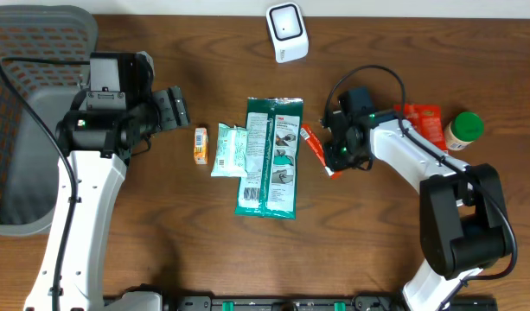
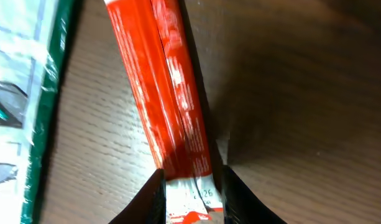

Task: Scan the item barcode
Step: 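Descend and close the right gripper on the red stick pack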

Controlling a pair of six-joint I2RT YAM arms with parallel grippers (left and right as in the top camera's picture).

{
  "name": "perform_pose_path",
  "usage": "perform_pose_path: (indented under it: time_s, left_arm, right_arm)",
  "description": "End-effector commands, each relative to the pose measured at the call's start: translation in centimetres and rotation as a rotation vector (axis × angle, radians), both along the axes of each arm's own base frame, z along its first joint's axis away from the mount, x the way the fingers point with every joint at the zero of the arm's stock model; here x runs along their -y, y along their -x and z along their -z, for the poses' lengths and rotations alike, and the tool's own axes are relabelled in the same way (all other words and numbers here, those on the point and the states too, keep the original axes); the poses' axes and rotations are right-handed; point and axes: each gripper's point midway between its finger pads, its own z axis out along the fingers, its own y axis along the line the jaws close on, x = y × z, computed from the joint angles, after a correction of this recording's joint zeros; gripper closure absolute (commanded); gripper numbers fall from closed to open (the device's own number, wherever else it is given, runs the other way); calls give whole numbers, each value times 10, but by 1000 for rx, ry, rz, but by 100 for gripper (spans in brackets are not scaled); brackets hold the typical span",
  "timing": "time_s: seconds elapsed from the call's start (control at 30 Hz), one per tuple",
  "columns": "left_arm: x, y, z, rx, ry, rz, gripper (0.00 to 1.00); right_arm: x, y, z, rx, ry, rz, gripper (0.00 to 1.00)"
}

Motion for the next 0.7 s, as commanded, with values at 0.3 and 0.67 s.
perform_pose_path:
  time_s: [0.3, 0.67]
  left_arm:
    - [-3, 0, 1, -1, -19, 0, 16]
    - [-3, 0, 1, -1, -19, 0, 16]
  right_arm:
    - [5, 4, 14, 7, 9, -16, 90]
    - [10, -12, -31, 123, -34, 10, 99]
